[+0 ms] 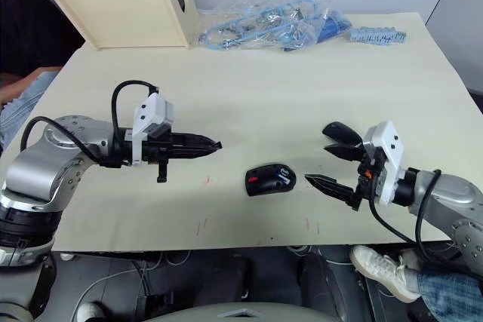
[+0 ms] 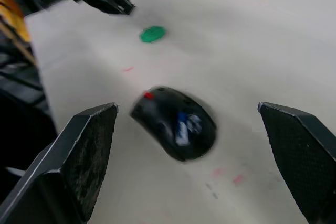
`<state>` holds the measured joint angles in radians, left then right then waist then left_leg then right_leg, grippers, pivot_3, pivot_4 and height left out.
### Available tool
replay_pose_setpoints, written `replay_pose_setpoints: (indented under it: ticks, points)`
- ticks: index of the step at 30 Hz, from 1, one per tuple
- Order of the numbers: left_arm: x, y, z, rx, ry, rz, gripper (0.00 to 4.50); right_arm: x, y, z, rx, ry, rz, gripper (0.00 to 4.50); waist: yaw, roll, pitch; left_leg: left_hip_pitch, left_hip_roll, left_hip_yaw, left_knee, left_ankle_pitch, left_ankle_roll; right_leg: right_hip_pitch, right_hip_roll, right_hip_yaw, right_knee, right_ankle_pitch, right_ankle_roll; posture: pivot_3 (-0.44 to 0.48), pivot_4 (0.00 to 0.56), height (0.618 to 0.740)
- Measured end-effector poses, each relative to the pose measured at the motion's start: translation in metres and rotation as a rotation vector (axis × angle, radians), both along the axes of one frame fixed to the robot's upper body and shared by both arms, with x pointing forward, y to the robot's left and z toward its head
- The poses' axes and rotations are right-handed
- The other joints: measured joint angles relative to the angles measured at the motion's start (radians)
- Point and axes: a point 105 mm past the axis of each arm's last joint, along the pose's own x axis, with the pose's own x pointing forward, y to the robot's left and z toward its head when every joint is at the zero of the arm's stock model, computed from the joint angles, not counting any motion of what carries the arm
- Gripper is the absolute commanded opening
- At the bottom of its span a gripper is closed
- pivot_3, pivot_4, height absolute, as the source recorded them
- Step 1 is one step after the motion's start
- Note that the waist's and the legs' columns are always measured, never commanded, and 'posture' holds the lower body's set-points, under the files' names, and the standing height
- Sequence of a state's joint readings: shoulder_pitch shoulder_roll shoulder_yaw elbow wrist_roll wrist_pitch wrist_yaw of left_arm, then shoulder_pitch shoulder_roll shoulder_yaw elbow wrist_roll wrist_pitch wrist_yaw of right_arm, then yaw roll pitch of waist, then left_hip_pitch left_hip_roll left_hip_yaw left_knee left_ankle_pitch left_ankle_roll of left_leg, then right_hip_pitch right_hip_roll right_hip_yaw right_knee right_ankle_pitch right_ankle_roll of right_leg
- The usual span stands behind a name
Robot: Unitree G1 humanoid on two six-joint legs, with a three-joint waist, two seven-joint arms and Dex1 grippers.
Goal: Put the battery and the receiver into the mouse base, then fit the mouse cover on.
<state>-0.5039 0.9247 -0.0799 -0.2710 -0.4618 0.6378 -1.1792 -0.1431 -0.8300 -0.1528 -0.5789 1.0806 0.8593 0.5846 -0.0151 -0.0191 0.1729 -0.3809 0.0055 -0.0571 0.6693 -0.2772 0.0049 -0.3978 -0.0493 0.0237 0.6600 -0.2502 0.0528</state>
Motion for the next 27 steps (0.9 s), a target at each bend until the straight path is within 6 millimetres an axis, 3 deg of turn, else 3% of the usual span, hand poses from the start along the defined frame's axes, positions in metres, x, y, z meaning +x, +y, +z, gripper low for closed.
replay_pose_setpoints:
  ticks: [6, 9, 14, 19, 22, 24, 27]
  points:
    - [0.0, -0.018, 0.005, 0.045, -0.052, -0.095, 0.06, 0.016, 0.019, 0.002, 0.01, 0.157, -0.002, 4.5, 0.001, -0.001, 0.001, -0.007, 0.0, 0.0, 0.001, 0.0, 0.0, -0.007, 0.0, 0.0, 0.0, 0.0, 0.0, 0.0, 0.15, 0.74]
    - [0.0, -0.027, 0.011, 0.038, -0.075, -0.135, 0.06, 0.022, 0.029, 0.008, 0.012, 0.202, 0.013, 4.5, 0.001, -0.001, 0.001, -0.016, 0.0, -0.001, 0.004, 0.0, 0.0, -0.014, 0.0, -0.001, 0.003, 0.001, 0.0, 0.0, 0.15, 0.74]
    - [0.001, -0.049, 0.021, 0.03, -0.123, -0.224, 0.06, 0.04, 0.049, 0.024, 0.07, 0.311, 0.025, 4.5, -0.001, -0.001, 0.001, -0.016, 0.0, -0.001, 0.004, 0.0, 0.0, -0.014, 0.0, -0.001, 0.003, 0.001, 0.0, 0.0, 0.15, 0.74]
    - [0.005, -0.054, 0.019, 0.023, -0.122, -0.235, 0.06, 0.045, 0.052, 0.016, 0.069, 0.406, -0.001, 4.5, -0.001, -0.001, 0.001, -0.018, 0.0, 0.0, 0.004, 0.0, 0.0, -0.015, 0.0, -0.001, 0.001, 0.001, 0.0, 0.0, 0.15, 0.74]
    - [0.005, -0.058, 0.018, 0.014, -0.125, -0.249, 0.06, 0.044, 0.056, 0.017, 0.092, 0.453, 0.016, 3.74, -0.001, -0.001, 0.001, -0.018, 0.0, 0.0, 0.004, 0.0, 0.0, -0.015, 0.0, -0.001, 0.002, 0.001, 0.0, 0.0, 0.15, 0.74]
    - [0.005, -0.06, 0.017, 0.013, -0.132, -0.257, 0.06, 0.042, 0.06, 0.019, 0.105, 0.475, 0.031, 2.83, -0.002, -0.001, 0.001, -0.018, 0.0, -0.001, 0.004, 0.0, 0.0, -0.015, 0.0, -0.002, 0.003, 0.001, 0.0, 0.0, 0.15, 0.74]
    - [0.005, -0.061, 0.017, 0.016, -0.139, -0.263, 0.06, 0.04, 0.062, 0.019, 0.107, 0.504, 0.035, 2.83, -0.002, -0.001, 0.001, -0.017, 0.0, -0.001, 0.004, 0.0, 0.0, -0.015, 0.0, -0.002, 0.003, 0.001, 0.0, 0.0, 0.15, 0.74]
